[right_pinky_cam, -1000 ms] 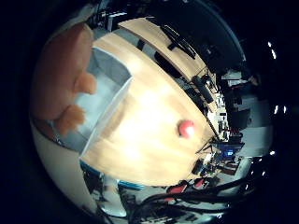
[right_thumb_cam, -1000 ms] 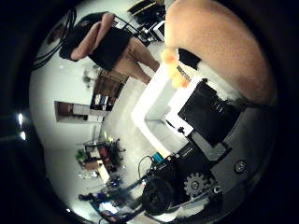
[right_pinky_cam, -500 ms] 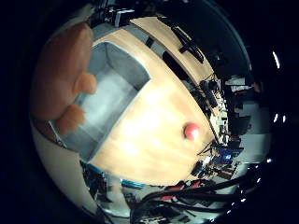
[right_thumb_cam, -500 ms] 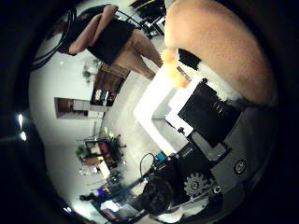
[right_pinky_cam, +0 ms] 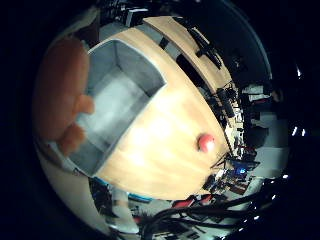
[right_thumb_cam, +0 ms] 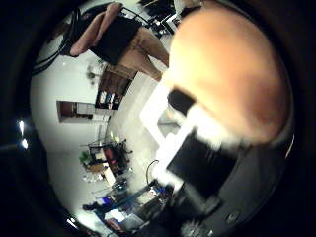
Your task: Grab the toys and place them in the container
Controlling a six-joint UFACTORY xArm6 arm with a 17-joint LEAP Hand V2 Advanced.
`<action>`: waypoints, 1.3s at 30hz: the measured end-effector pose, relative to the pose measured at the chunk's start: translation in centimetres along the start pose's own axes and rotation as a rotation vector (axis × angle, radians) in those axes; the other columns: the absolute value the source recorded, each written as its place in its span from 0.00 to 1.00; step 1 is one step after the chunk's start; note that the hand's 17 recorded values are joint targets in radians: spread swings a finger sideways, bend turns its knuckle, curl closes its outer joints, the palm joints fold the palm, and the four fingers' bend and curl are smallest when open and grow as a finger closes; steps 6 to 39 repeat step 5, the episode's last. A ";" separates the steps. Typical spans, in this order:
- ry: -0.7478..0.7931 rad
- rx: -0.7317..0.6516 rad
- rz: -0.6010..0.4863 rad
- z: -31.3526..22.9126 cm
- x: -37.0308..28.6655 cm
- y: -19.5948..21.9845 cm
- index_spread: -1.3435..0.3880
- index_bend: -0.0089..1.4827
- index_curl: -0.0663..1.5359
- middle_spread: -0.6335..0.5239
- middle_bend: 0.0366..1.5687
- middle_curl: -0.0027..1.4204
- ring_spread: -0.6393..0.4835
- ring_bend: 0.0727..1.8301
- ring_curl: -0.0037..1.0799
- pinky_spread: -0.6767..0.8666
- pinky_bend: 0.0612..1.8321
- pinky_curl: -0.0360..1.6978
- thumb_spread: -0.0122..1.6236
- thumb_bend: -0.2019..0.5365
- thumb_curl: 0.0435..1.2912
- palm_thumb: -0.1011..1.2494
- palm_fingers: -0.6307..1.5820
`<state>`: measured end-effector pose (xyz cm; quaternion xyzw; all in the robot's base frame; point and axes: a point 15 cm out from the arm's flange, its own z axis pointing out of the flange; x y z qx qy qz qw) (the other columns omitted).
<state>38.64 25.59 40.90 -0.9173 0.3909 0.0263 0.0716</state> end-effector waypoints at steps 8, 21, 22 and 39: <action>-0.007 -0.006 -0.022 0.4 -0.1 -0.2 0.47 0.13 0.42 0.34 0.28 0.35 0.42 0.39 0.31 0.47 0.39 0.23 0.51 0.20 0.16 0.17 0.34; -0.007 -0.006 -0.022 0.4 -0.1 -0.2 0.47 0.13 0.42 0.34 0.28 0.35 0.42 0.39 0.31 0.47 0.39 0.23 0.51 0.20 0.16 0.17 0.34; -0.007 -0.006 -0.022 0.4 -0.1 -0.2 0.47 0.13 0.42 0.34 0.28 0.35 0.42 0.39 0.31 0.47 0.39 0.23 0.51 0.20 0.16 0.17 0.34; -0.007 -0.006 -0.022 0.4 -0.1 -0.2 0.47 0.13 0.42 0.34 0.28 0.35 0.42 0.39 0.31 0.47 0.39 0.23 0.51 0.20 0.16 0.17 0.34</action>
